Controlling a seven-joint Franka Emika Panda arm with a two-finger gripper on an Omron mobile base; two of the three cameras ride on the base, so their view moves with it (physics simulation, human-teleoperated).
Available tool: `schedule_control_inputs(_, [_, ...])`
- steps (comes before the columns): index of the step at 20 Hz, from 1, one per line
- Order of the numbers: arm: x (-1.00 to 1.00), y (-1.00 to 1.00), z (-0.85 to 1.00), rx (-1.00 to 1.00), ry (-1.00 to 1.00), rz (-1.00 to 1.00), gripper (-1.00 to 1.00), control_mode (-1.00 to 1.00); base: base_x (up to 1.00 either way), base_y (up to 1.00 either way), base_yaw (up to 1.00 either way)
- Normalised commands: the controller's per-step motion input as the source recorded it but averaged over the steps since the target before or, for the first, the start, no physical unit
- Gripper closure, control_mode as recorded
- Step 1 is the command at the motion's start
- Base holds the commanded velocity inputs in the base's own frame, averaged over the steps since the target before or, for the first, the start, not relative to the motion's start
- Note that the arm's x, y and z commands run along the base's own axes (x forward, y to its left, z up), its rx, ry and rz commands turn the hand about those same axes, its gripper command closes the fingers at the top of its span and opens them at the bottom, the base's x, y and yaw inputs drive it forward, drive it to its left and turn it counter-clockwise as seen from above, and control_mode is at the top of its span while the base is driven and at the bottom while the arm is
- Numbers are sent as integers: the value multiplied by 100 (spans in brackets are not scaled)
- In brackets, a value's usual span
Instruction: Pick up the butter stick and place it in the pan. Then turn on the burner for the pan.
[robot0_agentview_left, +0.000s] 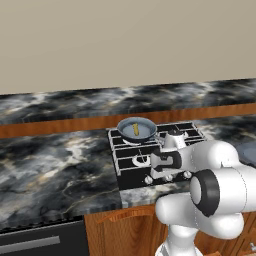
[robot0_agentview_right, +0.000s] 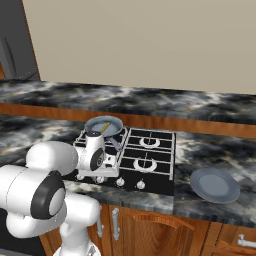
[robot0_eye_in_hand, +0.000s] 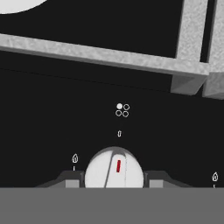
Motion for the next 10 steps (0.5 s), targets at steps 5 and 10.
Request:
schedule_control_inputs(5, [1,0,-2,0,0,0,100,-100,0,0,0])
schedule_control_inputs(10, [5,0,-1,0,0,2,100,-100,0,0,0])
